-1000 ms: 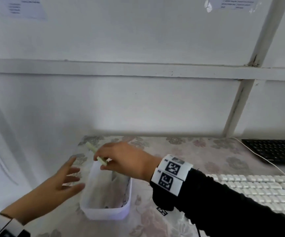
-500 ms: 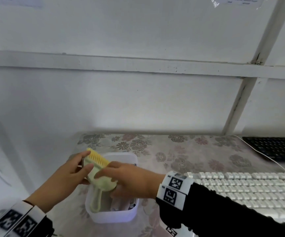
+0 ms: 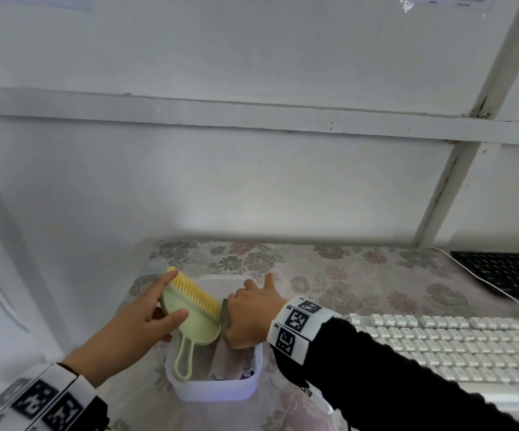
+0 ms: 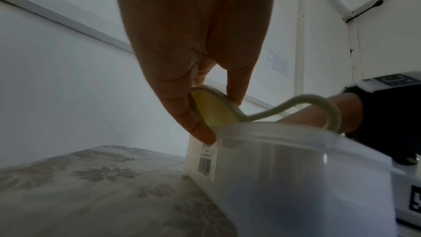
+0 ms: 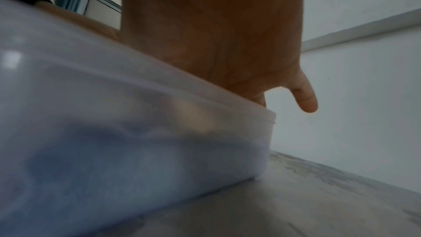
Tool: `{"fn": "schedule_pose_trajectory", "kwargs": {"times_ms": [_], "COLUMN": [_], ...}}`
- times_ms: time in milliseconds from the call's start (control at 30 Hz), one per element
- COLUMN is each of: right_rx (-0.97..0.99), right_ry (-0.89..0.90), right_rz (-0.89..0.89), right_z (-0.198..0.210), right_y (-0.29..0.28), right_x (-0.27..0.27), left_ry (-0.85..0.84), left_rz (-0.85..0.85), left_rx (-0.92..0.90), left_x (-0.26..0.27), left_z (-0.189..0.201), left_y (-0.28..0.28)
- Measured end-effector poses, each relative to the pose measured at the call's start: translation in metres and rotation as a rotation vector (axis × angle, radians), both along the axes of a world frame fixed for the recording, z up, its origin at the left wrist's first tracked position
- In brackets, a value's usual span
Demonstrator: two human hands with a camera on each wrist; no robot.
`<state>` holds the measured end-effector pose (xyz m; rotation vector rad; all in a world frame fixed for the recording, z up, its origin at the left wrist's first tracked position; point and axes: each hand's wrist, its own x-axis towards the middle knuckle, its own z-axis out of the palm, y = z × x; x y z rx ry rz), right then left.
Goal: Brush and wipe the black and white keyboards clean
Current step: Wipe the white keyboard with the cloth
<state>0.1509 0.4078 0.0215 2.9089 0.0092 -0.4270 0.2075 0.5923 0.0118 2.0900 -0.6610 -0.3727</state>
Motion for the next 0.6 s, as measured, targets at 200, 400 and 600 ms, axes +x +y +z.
{"fn": "schedule_pose_trajectory", "kwargs": {"times_ms": [200,400,600], "right_rx": [0.211,0.447,0.55], "right_ry": [0.078,-0.108,-0.325], "right_rz": [-0.121,-0.059,-0.117], "right_z": [0.004,0.018,0.067], "right_y": [-0.003,-0.012,-0.081], "right_x": [0.006,-0.003,-0.043], "left_ry": [-0.027,-0.051,-0.172], "left_rz": [0.007,0.012,0.033], "left_rx": [0.06,0.141,0.309], "left_x": [-0.005,-0.005,-0.013], "left_z": [0.003,0.004,0.008], "left_y": [0.0,-0.005,-0.004]}}
